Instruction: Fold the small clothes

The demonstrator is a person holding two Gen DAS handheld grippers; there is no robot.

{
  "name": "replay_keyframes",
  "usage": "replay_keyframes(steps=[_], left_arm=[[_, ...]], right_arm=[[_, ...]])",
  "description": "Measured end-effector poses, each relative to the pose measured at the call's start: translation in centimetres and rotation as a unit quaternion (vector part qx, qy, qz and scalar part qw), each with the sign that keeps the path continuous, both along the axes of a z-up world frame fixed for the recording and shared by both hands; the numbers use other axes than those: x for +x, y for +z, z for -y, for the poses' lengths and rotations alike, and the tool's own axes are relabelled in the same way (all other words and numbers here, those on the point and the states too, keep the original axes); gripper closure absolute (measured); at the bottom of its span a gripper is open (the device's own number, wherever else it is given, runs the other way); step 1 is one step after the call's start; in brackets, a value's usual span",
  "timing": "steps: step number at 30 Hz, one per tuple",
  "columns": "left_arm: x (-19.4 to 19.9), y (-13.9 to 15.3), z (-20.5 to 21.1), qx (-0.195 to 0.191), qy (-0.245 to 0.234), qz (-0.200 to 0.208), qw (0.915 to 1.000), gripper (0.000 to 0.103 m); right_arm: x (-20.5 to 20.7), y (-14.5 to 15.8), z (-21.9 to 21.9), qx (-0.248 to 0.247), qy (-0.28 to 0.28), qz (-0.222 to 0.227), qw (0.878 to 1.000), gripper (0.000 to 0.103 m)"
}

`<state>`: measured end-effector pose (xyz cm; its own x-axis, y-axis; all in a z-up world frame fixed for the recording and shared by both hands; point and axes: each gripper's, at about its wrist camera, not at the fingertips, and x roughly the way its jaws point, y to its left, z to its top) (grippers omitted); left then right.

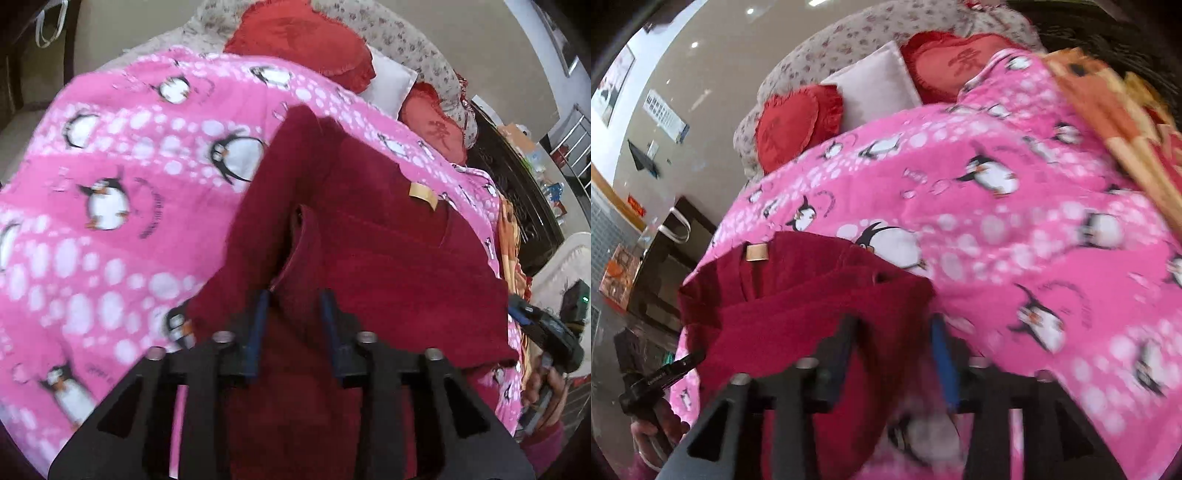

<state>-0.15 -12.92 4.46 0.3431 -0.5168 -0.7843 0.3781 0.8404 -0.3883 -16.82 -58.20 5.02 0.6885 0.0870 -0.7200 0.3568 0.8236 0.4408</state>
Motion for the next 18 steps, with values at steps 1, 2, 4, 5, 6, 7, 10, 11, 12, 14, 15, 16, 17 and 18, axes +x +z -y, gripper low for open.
replay_keyframes(steps=[1,2,4,5,6,7,10,11,12,14,15,16,17,18], left_arm=[[-0.7,0.4,-0.9,0.003,0.005,0.004,1.0000,0.061],[-1.0,0.5,-1.6,0.004,0.010,0.003,0.9999,0.051],[-2.1,0.3,-3.3,-0.010,0.021,-0.010,0.9997,0.045],[-2.7,-0.1,-4.3,-0.018,0.025,-0.025,0.9992,0.044],[-3.3,-0.6,-5.0,-0.018,0.027,-0.038,0.9987,0.044],[-3.8,-1.0,-5.2,-0.013,0.029,-0.046,0.9984,0.044],[-5.1,-2.2,-6.6,0.001,0.042,-0.063,0.9971,0.044],[-5.3,-2.4,-7.0,-0.002,0.046,-0.067,0.9967,0.044],[-5.8,-2.5,-7.4,-0.005,0.051,-0.071,0.9961,0.044],[-6.7,-2.6,-7.9,-0.005,0.054,-0.069,0.9961,0.044],[-7.4,-2.6,-8.1,0.000,0.054,-0.066,0.9963,0.044],[-7.9,-2.8,-8.3,0.004,0.052,-0.065,0.9965,0.044],[-8.3,-2.9,-8.4,0.008,0.049,-0.066,0.9966,0.044],[-9.0,-3.0,-8.7,0.010,0.045,-0.069,0.9966,0.044]], right_arm=[[-1.4,0.8,-0.3,0.010,0.007,0.014,1.000,0.054],[-2.9,1.3,-0.8,0.027,0.020,0.028,0.999,0.054],[-5.1,1.5,-2.0,0.060,0.051,0.039,0.996,0.047],[-6.0,1.0,-2.7,0.078,0.070,0.036,0.994,0.045],[-6.8,0.3,-3.5,0.095,0.088,0.025,0.991,0.044],[-7.3,-0.2,-4.1,0.102,0.096,0.015,0.990,0.044],[-7.5,-1.5,-5.3,0.089,0.104,-0.014,0.990,0.044],[-7.3,-1.5,-5.6,0.078,0.096,-0.018,0.992,0.044],[-7.3,-1.4,-5.7,0.076,0.093,-0.014,0.993,0.044],[-7.1,-0.6,-6.6,0.078,0.096,0.000,0.992,0.044],[-7.1,-0.4,-7.1,0.075,0.103,0.003,0.992,0.044],[-7.1,-0.2,-7.9,0.062,0.112,0.001,0.992,0.043],[-6.9,-0.2,-8.5,0.049,0.118,-0.006,0.992,0.043],[-6.8,-0.4,-8.9,0.040,0.124,-0.016,0.991,0.043]])
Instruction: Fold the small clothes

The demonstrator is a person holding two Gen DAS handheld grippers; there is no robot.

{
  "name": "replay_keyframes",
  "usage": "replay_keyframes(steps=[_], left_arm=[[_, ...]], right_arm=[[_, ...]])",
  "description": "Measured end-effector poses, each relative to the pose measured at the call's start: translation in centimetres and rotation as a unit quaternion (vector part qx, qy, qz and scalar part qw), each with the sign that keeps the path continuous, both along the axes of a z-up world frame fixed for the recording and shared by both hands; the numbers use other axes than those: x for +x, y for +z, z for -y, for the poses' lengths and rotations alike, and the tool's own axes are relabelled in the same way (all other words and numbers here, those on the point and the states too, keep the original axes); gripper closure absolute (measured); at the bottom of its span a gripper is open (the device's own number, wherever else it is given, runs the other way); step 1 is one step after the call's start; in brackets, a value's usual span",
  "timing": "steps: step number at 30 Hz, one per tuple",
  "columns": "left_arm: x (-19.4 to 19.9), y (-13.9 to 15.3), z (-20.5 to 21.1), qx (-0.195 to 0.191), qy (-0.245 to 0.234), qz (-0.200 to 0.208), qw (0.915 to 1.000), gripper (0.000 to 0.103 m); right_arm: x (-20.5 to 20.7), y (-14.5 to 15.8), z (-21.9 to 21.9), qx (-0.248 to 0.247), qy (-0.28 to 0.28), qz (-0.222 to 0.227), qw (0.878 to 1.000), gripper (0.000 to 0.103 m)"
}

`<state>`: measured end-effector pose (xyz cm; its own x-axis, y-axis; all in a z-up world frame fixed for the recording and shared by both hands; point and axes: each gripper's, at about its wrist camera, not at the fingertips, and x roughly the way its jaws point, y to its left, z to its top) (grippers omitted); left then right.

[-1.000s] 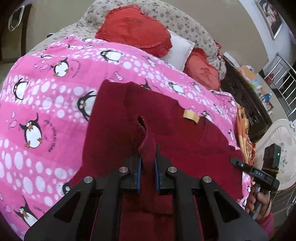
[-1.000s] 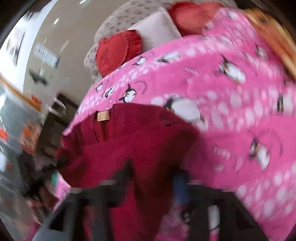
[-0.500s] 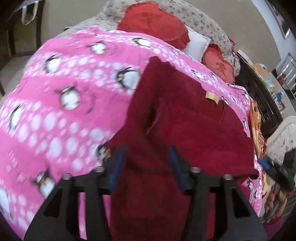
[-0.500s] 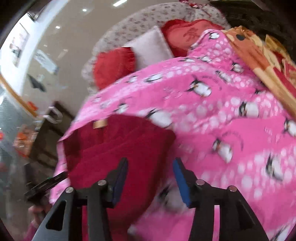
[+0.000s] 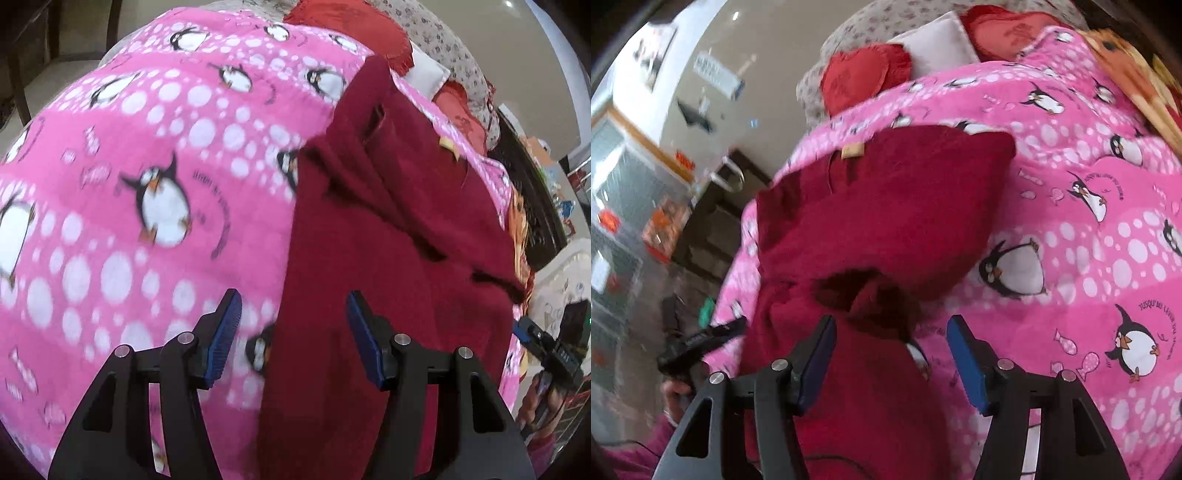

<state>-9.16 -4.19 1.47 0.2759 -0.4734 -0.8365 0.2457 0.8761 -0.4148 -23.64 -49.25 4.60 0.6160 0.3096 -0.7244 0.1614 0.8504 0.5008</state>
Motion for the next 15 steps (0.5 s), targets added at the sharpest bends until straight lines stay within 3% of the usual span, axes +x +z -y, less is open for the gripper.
replay_keyframes(steps=[4,7,12,15], left_arm=[[-2.1,0.1,-1.6,-0.018,-0.010,-0.013,0.9997,0.044],[-3.6,-0.1,-2.8,-0.033,-0.015,-0.031,0.9989,0.036],[-6.4,0.1,-3.9,-0.023,-0.033,-0.042,0.9983,0.036],[-7.6,0.1,-4.2,-0.014,-0.044,-0.047,0.9978,0.036]], right_arm=[[-1.5,-1.4,-0.3,0.020,0.019,-0.030,0.999,0.042],[-4.1,-2.1,0.3,0.028,0.019,-0.035,0.999,0.038],[-9.1,-2.8,1.8,0.081,0.028,-0.077,0.993,0.038],[-12.2,-1.9,3.0,0.053,0.018,-0.095,0.994,0.038]])
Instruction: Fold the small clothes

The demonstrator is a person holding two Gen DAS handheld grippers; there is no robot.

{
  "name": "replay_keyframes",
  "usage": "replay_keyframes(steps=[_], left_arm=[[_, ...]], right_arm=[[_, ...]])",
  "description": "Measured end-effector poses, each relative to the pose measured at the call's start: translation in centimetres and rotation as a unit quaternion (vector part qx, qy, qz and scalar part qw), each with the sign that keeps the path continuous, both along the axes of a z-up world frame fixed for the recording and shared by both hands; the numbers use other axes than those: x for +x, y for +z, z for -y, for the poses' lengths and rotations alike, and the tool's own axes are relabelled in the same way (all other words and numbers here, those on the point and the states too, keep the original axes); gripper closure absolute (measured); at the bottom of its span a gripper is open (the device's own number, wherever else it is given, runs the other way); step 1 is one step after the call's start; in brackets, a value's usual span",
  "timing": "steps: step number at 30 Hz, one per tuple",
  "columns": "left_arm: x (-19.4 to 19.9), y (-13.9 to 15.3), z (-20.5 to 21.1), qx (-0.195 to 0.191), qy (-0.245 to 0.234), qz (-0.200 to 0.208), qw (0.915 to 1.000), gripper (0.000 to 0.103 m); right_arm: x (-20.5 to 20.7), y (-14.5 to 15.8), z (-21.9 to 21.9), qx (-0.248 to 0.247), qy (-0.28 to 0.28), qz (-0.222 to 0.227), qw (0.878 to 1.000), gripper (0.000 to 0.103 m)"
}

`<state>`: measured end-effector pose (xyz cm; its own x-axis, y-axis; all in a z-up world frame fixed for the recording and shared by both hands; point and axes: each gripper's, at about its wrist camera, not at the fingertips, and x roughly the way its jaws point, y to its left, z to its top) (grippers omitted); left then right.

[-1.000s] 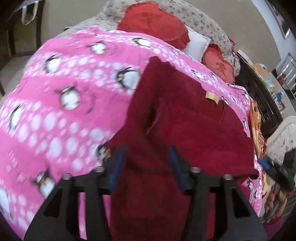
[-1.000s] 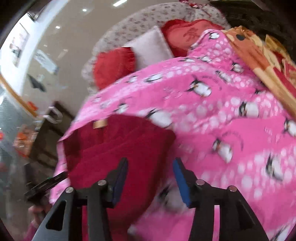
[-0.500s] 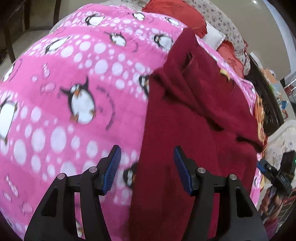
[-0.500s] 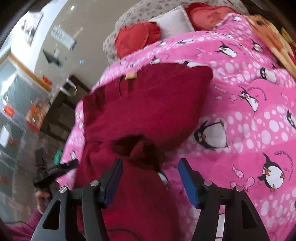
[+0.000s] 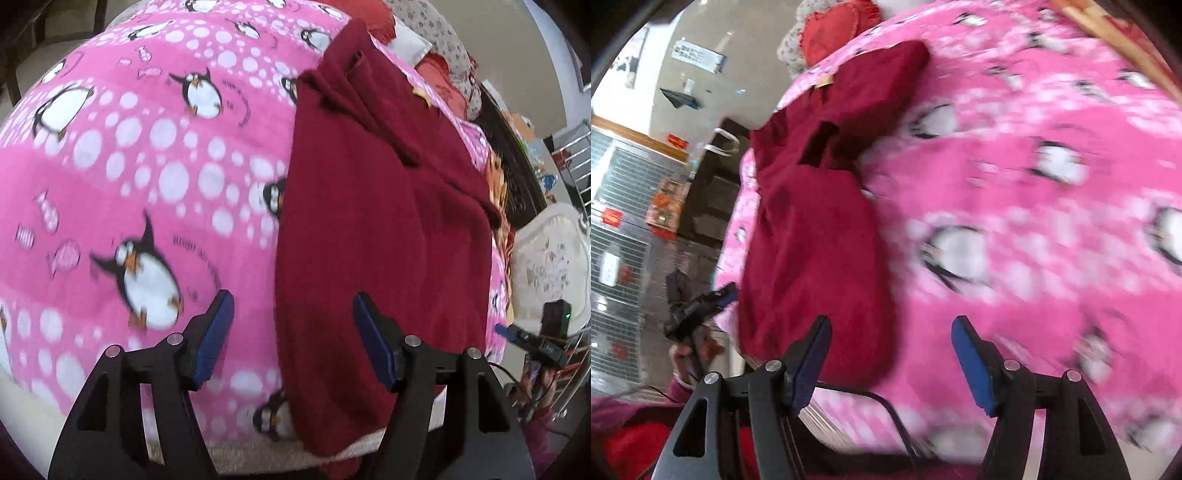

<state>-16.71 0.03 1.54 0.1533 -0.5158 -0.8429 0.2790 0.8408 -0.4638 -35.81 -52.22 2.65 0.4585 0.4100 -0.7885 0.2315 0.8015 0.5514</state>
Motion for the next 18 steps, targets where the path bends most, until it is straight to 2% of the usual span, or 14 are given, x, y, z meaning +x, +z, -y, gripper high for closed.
replay_keyframes(steps=[3,6,10,11,12,14,16,18], left_arm=[[-1.0,-0.3,-0.1,-0.002,-0.003,-0.013,0.9999,0.035],[-1.6,-0.5,0.3,0.004,-0.002,-0.011,0.9999,0.035],[-2.5,-0.5,0.6,0.021,0.011,-0.017,0.9996,0.035],[-2.8,-0.5,0.6,0.022,0.015,-0.018,0.9995,0.035],[-3.1,-0.5,0.6,0.023,0.017,-0.018,0.9994,0.034],[-3.4,-0.5,0.8,0.029,0.017,-0.014,0.9993,0.034],[-3.9,-0.5,1.0,0.033,0.015,-0.010,0.9993,0.032],[-4.1,-0.5,1.3,0.029,0.009,-0.009,0.9995,0.024]], right_arm=[[-2.0,1.4,1.3,-0.007,-0.026,0.013,1.000,0.032],[-1.9,1.9,0.6,-0.017,-0.031,0.044,0.998,0.030],[-0.1,-1.5,-2.2,0.018,-0.019,0.045,0.999,0.030],[0.4,-2.5,-3.0,0.019,-0.019,0.036,0.999,0.027],[0.9,-3.3,-3.7,0.006,-0.021,0.028,0.999,0.025],[1.1,-3.0,-4.9,-0.043,-0.026,0.058,0.997,0.023],[1.2,-2.8,-5.5,-0.057,-0.023,0.062,0.996,0.023],[1.2,-2.5,-6.1,-0.066,-0.014,0.069,0.995,0.024]])
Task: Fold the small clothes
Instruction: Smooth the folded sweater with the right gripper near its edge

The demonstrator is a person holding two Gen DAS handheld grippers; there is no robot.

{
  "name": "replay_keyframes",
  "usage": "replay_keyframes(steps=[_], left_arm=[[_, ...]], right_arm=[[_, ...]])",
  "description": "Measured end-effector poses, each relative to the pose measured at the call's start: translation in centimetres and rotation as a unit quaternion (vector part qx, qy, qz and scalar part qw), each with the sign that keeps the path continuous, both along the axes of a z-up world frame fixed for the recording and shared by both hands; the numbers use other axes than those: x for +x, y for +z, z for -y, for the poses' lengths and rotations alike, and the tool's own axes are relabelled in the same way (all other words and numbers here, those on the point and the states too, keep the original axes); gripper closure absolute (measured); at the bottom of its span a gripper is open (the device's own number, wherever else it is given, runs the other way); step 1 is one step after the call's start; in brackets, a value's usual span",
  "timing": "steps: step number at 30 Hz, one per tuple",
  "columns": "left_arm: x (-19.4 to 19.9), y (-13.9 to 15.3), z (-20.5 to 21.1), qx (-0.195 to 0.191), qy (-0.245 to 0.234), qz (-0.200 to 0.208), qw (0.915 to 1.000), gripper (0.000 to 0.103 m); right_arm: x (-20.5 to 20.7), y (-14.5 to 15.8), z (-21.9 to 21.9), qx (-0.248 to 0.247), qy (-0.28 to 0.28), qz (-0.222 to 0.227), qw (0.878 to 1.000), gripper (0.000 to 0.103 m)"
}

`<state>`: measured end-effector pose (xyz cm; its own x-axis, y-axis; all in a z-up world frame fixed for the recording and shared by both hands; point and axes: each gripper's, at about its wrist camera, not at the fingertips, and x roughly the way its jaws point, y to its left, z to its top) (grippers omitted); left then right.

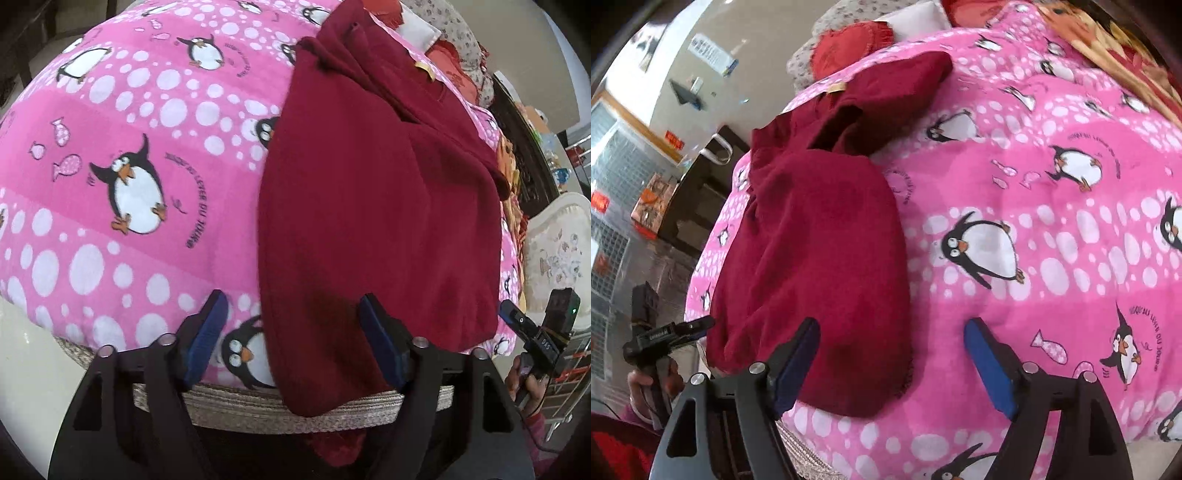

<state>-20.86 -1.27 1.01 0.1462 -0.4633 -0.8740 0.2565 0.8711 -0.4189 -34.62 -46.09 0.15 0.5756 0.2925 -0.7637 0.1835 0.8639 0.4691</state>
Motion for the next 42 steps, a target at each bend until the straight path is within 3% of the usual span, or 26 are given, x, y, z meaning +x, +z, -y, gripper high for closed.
replay_keyframes(steps=[3,20,22,26,28,31,34,38,42], left_arm=[[0.1,-0.1,0.4,0.005,-0.001,0.002,1.0000,0.023],[-0.3,-0.2,1.3,0.025,-0.012,0.021,0.9994,0.020],[-0.3,-0.3,1.3,0.027,-0.012,0.021,0.9994,0.020],[-0.3,-0.2,1.4,0.025,-0.010,0.021,0.9994,0.020],[-0.4,-0.3,1.3,0.024,-0.010,0.022,0.9994,0.020],[-0.4,-0.2,1.2,0.022,-0.011,0.020,0.9995,0.020],[-0.2,-0.1,0.8,0.015,-0.014,0.009,0.9998,0.020],[0.1,0.0,0.0,-0.009,-0.003,-0.011,0.9999,0.020],[-0.2,-0.1,-0.3,-0.019,0.012,-0.006,0.9997,0.019]], right_arm=[[-0.1,0.6,-0.7,0.003,0.016,0.018,1.000,0.034],[2.3,-1.1,-2.9,0.031,0.053,0.019,0.998,0.035],[2.3,-1.2,-2.6,0.042,0.046,0.021,0.998,0.038],[2.2,-1.6,-1.8,0.055,0.023,0.021,0.998,0.055],[2.0,-1.8,-1.4,0.057,0.013,0.019,0.998,0.073],[1.8,-2.1,-1.2,0.072,0.008,0.013,0.997,0.090],[1.1,-1.1,-1.9,0.065,0.018,0.006,0.998,0.093],[-3.6,2.1,-2.7,0.048,0.049,-0.002,0.998,0.094],[-7.2,0.3,-2.2,0.053,0.021,-0.043,0.997,0.098]])
